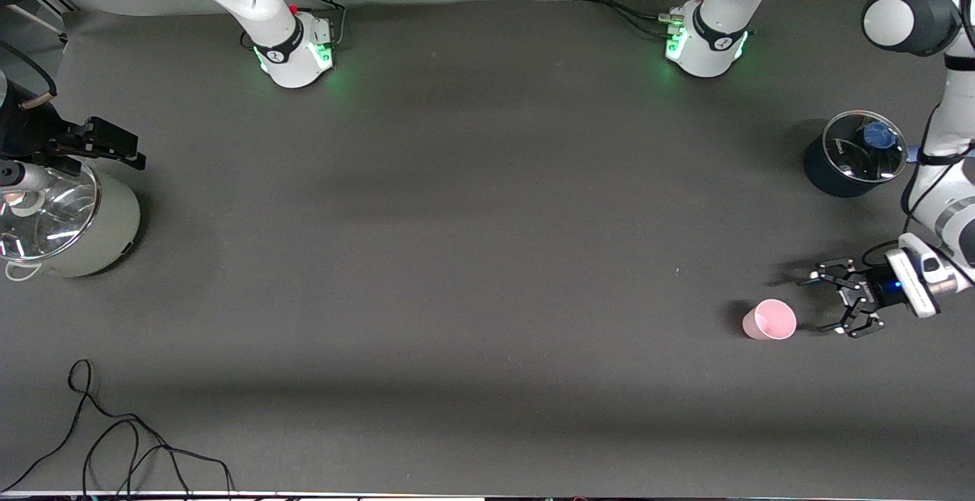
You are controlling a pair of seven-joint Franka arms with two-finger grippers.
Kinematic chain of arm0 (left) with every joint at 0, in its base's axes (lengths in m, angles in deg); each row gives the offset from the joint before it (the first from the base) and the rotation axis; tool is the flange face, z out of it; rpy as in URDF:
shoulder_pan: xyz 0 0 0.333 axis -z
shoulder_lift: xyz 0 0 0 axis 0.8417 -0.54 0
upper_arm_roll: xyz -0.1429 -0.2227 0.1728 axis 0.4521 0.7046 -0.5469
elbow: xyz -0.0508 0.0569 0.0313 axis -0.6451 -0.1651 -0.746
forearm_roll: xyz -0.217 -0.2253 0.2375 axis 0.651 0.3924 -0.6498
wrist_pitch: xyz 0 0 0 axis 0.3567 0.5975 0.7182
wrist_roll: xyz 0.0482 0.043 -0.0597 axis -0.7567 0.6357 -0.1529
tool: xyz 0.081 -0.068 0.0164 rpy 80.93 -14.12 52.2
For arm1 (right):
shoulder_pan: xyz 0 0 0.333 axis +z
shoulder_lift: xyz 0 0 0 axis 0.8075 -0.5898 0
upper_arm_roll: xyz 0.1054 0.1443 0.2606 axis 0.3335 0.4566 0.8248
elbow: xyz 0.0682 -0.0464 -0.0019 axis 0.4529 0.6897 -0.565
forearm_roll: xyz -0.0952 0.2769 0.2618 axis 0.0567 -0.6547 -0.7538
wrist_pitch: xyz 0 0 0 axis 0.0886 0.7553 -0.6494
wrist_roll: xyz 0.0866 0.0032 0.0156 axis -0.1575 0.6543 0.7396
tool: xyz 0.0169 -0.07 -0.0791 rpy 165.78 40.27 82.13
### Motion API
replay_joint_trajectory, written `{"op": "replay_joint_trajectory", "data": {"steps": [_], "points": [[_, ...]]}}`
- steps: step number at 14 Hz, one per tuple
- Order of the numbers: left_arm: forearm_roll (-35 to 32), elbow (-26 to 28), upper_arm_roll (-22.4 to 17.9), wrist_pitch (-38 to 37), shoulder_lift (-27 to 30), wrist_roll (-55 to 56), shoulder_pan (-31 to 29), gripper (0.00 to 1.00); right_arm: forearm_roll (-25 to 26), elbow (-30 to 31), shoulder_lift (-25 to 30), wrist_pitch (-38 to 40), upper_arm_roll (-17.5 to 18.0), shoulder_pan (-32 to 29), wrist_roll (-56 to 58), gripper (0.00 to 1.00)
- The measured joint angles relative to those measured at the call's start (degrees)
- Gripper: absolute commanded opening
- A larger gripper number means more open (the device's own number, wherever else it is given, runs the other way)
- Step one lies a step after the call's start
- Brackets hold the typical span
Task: Transfer pink cup from left to right arm
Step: 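Reach the left gripper down to the pink cup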
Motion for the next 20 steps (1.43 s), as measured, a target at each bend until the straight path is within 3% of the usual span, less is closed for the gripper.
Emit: {"op": "replay_joint_trajectory", "data": {"steps": [6,20], "points": [[6.4,0.0,1.5,0.6,-4.1,-7.5,0.3,1.00,0.0,0.0,0.0,0.0,0.0,0.0,0.0,1.00],[7.3,0.5,6.0,8.6,-5.2,-8.8,1.5,0.99,0.0,0.0,0.0,0.0,0.0,0.0,0.0,1.00]]}}
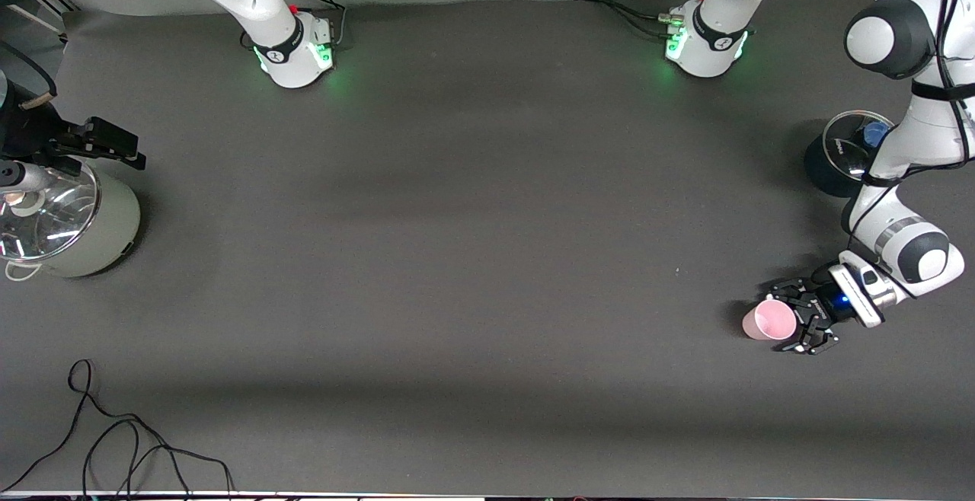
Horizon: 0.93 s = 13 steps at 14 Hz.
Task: Transfer pink cup from left to right arm
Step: 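Reach the left gripper down to the pink cup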
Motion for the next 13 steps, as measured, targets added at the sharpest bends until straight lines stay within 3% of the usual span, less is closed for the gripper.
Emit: {"op": "replay_joint_trajectory", "data": {"steps": [1,5,13], "points": [[0.0,0.3,0.1,0.1,0.0,0.0,0.2,0.97,0.0,0.0,0.0,0.1,0.0,0.0,0.0,1.00],[0.3,0.9,0.4,0.2,0.0,0.0,0.5,0.70,0.0,0.0,0.0,0.8,-0.2,0.0,0.0,1.00],[0.5,0.5,0.4,0.2,0.8,4.2,0.5,0.53,-0.7,0.0,0.0,1.1,-2.5,0.0,0.4,1.00]]}}
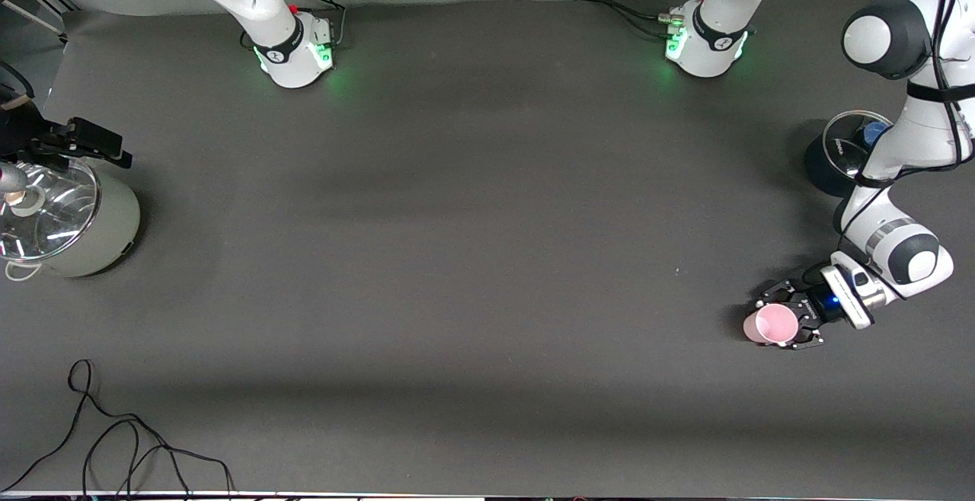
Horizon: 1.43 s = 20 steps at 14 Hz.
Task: Transfer pink cup from left to right arm
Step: 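Reach the left gripper down to the pink cup, then grasp the pink cup with the left gripper and lift it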
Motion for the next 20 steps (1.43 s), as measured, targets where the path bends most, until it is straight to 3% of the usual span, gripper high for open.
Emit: {"op": "replay_joint_trajectory", "data": {"steps": [5,8,15,20], "points": [[-1.7,0.5,0.2,0.0,9.0,15.4,1.7,0.51,-0.1,0.0,0.0,0.0,0.1,0.1,0.0,1.00],[-0.7,5.5,0.5,2.5,17.3,21.6,4.4,0.51,-0.1,0.0,-0.1,0.0,0.3,0.1,0.0,1.00],[16.3,26.4,4.5,19.9,40.3,24.2,15.9,0.51,-0.1,0.0,-0.5,-0.1,0.5,0.2,0.0,1.00],[25.3,33.1,5.1,34.7,50.1,26.6,30.0,0.51,-1.6,0.0,-0.6,-0.1,0.5,0.1,-0.1,1.00]]}}
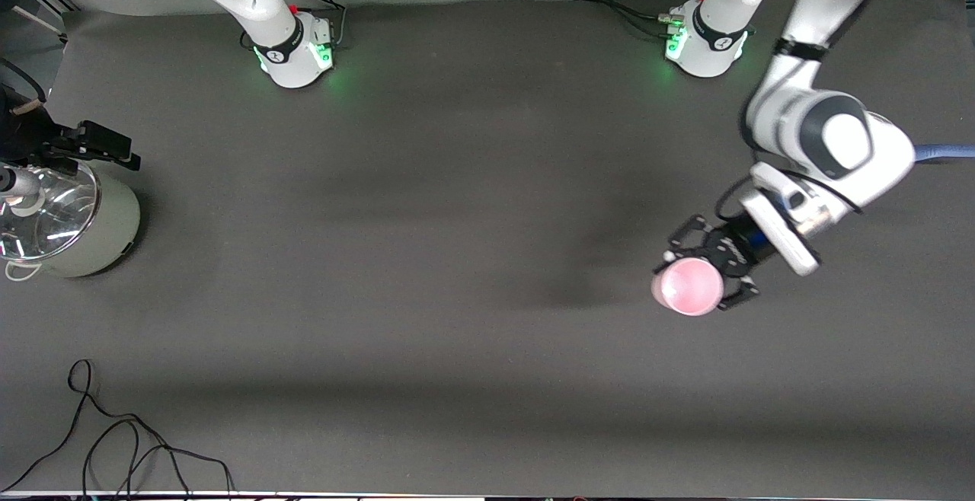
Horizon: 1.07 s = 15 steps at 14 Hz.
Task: Transfer pink cup from left to right arm
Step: 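Grasp the pink cup with the left gripper and lift it, then carry the cup to the middle while the right gripper reaches its rim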
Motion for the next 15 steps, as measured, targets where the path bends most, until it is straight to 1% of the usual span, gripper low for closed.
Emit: {"op": "replay_joint_trajectory", "data": {"steps": [3,5,6,8,10,12,15], "points": [[4.4,1.4,0.1,8.1,2.8,0.8,8.3,0.51,-7.4,-0.9,0.0,-0.1,0.0,0.0,-4.2,1.00],[7.5,1.5,0.1,13.4,3.2,0.8,13.7,0.52,-12.2,-2.5,0.0,-0.1,0.3,0.5,-11.1,1.00],[8.4,1.5,0.1,16.0,3.3,0.9,16.4,0.52,-13.8,-3.4,0.0,-0.1,0.5,1.8,-15.5,1.00],[9.6,1.5,0.1,19.8,3.3,1.2,20.9,0.52,-14.6,-5.2,0.0,-1.1,0.9,6.7,-26.7,1.00],[10.0,1.2,0.1,21.8,3.3,1.7,23.1,0.52,-14.6,-6.7,-0.8,-3.6,1.2,13.0,-38.9,1.00],[10.6,0.5,0.0,22.9,3.3,2.0,23.8,0.52,-14.6,-7.8,-3.2,-7.0,1.3,18.7,-50.3,1.00],[10.8,-0.5,-0.1,23.2,3.5,2.6,23.9,0.52,-14.3,-10.9,-8.7,-10.9,1.3,23.7,-61.7,1.00]]}}
